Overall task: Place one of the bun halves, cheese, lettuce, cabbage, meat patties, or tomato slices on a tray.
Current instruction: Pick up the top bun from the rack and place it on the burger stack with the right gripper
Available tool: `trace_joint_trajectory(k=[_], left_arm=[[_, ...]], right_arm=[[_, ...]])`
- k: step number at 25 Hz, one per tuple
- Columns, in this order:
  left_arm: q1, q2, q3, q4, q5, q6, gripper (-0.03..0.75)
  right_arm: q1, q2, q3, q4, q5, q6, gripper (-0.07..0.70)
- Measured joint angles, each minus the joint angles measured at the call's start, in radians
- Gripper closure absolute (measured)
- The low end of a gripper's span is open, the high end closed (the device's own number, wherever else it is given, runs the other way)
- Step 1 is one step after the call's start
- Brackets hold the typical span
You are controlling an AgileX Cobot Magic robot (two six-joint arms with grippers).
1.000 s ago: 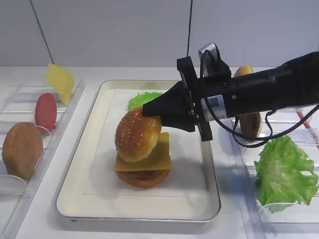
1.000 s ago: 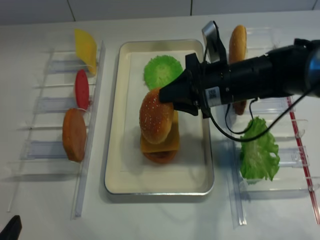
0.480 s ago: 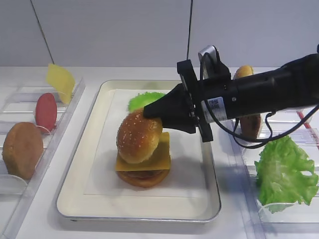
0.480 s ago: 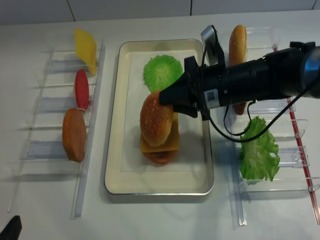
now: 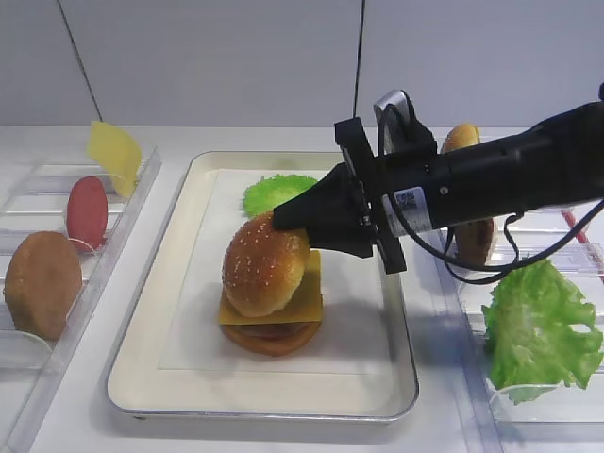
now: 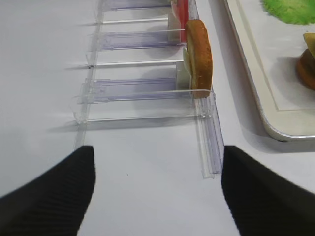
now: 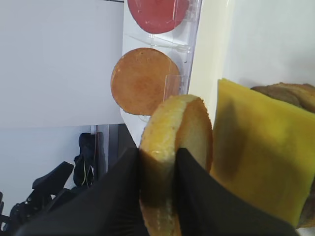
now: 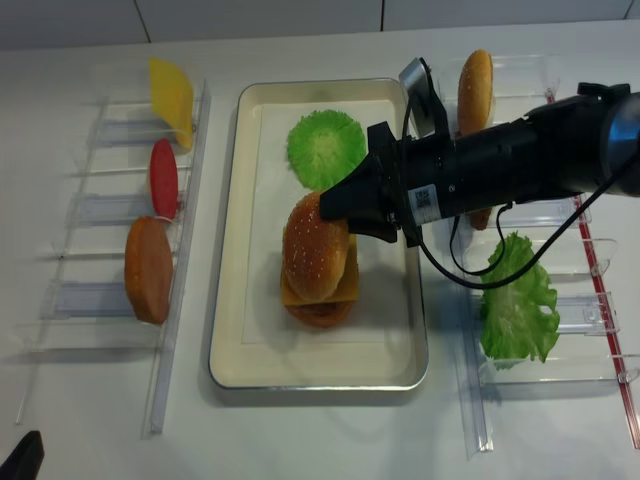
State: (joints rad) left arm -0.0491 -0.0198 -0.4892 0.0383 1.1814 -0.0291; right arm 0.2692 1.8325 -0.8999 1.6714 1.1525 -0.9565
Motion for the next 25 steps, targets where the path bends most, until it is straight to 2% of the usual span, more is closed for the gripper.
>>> trace_joint_trajectory(k=[14, 25], left_arm=[[0.000, 0.000, 0.000, 0.000, 0.000, 0.000, 0.223], [0.000, 0.000, 0.000, 0.000, 0.000, 0.000, 0.223]], right_arm=[[0.002, 0.055, 0.000, 0.040, 0.006, 0.037, 0.434], [0.002, 0.067, 0.000, 0.063, 0.015, 0.005, 0.434]])
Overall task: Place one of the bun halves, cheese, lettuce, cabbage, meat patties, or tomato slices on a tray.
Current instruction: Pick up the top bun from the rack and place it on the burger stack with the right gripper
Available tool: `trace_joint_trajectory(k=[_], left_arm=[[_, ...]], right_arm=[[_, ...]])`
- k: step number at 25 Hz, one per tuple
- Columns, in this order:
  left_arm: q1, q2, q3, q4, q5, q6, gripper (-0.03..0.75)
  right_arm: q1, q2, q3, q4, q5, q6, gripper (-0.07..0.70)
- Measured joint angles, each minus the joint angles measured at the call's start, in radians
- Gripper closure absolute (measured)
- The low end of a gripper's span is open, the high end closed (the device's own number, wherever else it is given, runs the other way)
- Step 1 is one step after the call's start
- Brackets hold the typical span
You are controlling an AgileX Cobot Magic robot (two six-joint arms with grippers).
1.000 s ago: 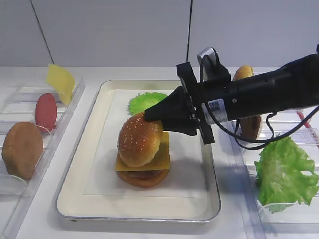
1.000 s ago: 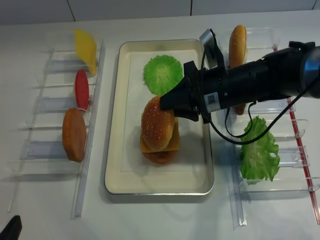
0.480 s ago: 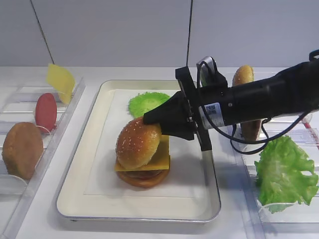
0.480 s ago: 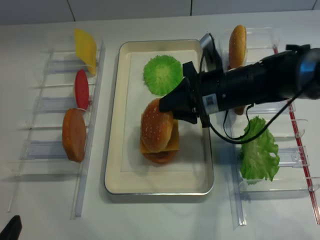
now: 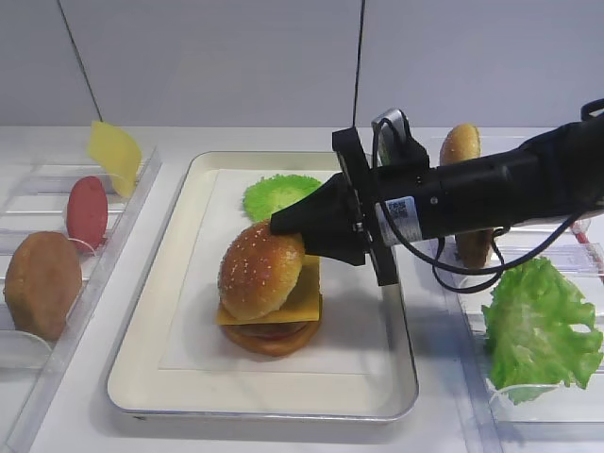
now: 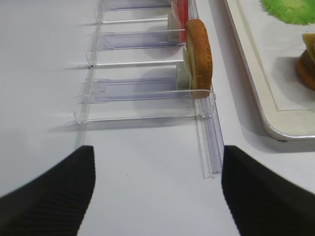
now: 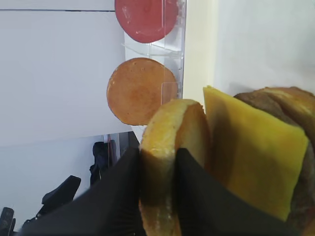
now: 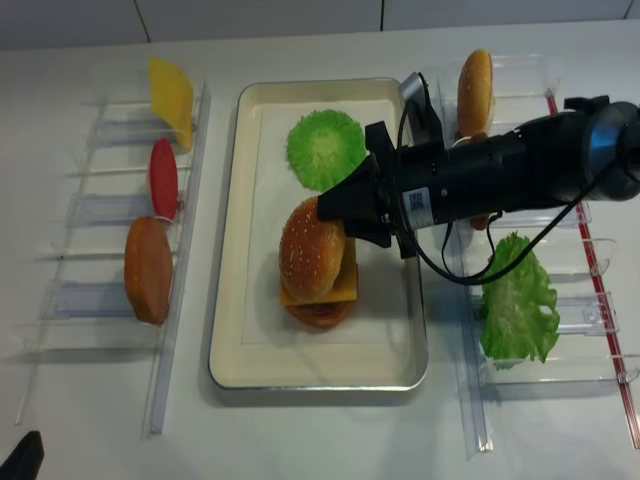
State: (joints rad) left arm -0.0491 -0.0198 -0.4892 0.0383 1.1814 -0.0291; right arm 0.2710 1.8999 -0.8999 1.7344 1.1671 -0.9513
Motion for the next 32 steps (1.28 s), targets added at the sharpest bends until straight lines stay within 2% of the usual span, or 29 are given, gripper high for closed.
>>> trace_joint_trajectory(k=[4, 9, 12, 20, 28, 32], left_arm=[[0.000, 0.000, 0.000, 0.000, 0.000, 0.000, 0.223], [0.000, 0.000, 0.000, 0.000, 0.000, 0.000, 0.223], [0.000, 0.000, 0.000, 0.000, 0.000, 0.000, 0.223], [0.000, 0.000, 0.000, 0.000, 0.000, 0.000, 0.223], [0.000, 0.000, 0.000, 0.000, 0.000, 0.000, 0.223], [0.000, 0.000, 0.000, 0.000, 0.000, 0.000, 0.223]], right_arm=[[0.000, 0.000, 0.000, -0.005, 0.000, -0.006, 0.426], [0.000, 0.002, 0.000, -0.049, -0.017, -0.012, 0.250], [-0.002, 0.002, 0.000, -0.098, -0.034, -0.012, 0.192], [-0.009, 0.004, -0.002, -0.111, -0.040, -0.026, 0.176], [-0.011, 0.006, -0.058, -0.121, -0.055, -0.026, 0.176], [-0.011, 0.008, -0.062, -0.162, -0.068, -0.026, 0.176]])
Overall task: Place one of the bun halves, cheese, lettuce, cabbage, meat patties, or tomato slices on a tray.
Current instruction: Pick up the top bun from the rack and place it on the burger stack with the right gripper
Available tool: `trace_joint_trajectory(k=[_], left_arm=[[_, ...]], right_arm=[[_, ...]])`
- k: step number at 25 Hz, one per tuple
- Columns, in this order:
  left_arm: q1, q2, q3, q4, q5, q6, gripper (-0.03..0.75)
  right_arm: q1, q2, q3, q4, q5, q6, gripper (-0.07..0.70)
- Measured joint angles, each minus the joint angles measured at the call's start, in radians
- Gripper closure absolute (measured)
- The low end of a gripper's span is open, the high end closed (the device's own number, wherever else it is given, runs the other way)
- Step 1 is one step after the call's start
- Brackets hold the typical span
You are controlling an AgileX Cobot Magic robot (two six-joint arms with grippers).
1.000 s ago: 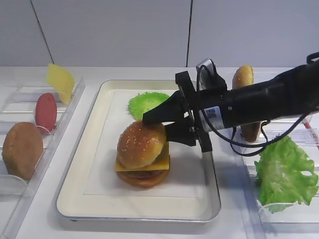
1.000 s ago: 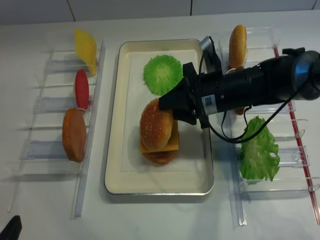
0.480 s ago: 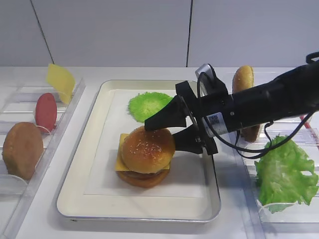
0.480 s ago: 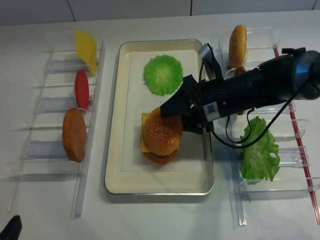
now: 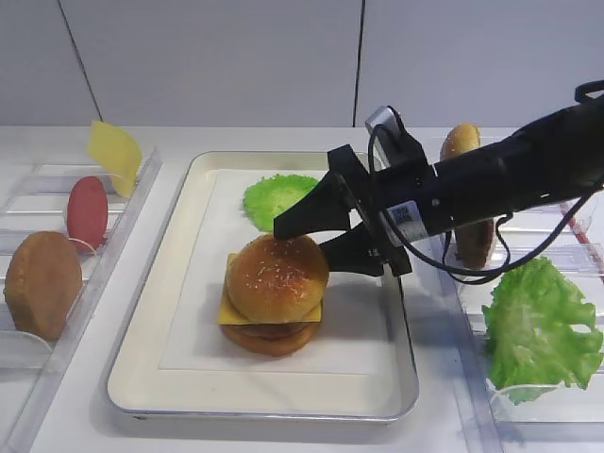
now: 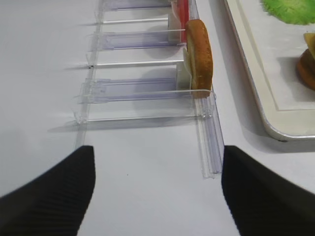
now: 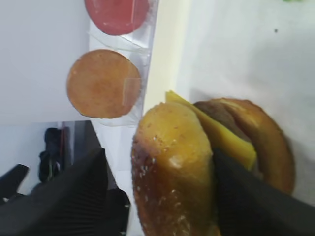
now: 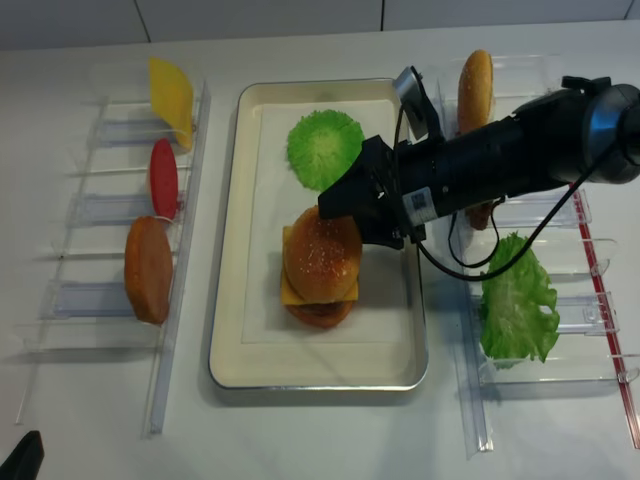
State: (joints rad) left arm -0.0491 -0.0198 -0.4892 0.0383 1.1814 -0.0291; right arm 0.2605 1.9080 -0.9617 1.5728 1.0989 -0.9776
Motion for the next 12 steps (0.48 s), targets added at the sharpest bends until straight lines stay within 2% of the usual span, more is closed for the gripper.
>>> trace_joint_trajectory(k=[7, 12], left_arm=[[0.000, 0.000, 0.000, 0.000, 0.000, 0.000, 0.223], [0.000, 0.000, 0.000, 0.000, 0.000, 0.000, 0.223]], right_arm=[[0.000, 0.000, -0.059, -0.112, -0.008, 0.025, 0.176], [0.040, 0.000, -0.122, -0.225, -0.047, 0.066, 0.176]])
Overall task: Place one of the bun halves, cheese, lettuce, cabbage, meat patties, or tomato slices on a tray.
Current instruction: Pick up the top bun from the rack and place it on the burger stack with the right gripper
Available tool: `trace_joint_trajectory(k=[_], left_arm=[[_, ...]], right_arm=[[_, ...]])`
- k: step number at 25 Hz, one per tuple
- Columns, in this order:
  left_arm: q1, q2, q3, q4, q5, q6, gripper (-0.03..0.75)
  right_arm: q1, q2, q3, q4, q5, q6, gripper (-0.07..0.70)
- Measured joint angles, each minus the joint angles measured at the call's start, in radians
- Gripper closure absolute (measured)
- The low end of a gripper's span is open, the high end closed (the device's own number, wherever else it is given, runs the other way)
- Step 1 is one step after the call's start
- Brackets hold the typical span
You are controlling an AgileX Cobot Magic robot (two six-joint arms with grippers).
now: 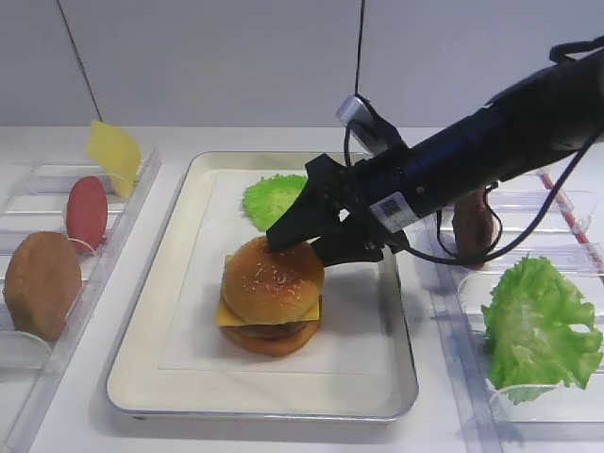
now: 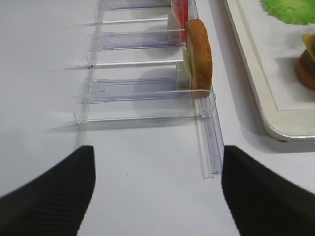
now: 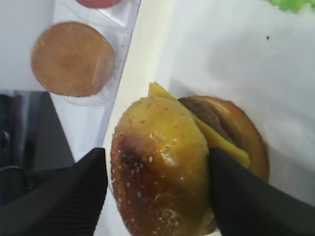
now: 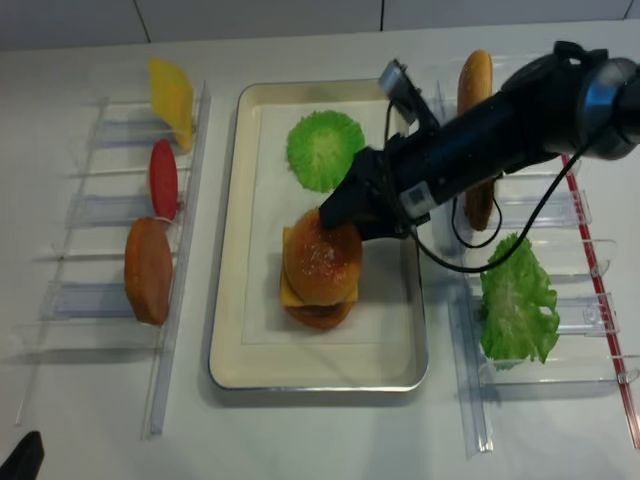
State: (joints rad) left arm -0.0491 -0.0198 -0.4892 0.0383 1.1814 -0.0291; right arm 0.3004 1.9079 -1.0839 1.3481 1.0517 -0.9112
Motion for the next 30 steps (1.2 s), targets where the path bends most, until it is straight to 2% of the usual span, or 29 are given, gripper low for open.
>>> trace_joint_trajectory(k=[4, 12, 18, 24, 30], left_arm=[[0.000, 0.000, 0.000, 0.000, 0.000, 0.000, 0.223], [0.000, 0.000, 0.000, 0.000, 0.000, 0.000, 0.223], [0.000, 0.000, 0.000, 0.000, 0.000, 0.000, 0.223], [0.000, 0.000, 0.000, 0.000, 0.000, 0.000, 0.223], [0.000, 0.000, 0.000, 0.000, 0.000, 0.000, 0.223]], right_arm=[[0.036, 0.000, -0.062, -0.102, -0.028, 0.054, 0.176], [0.040, 0.002, -0.208, -0.367, -0.020, 0.217, 0.176], [0.042, 0.002, -0.298, -0.475, 0.051, 0.291, 0.175], [0.044, 0.004, -0.457, -0.738, 0.150, 0.414, 0.175], [0.044, 0.004, -0.642, -0.956, 0.170, 0.568, 0.175]])
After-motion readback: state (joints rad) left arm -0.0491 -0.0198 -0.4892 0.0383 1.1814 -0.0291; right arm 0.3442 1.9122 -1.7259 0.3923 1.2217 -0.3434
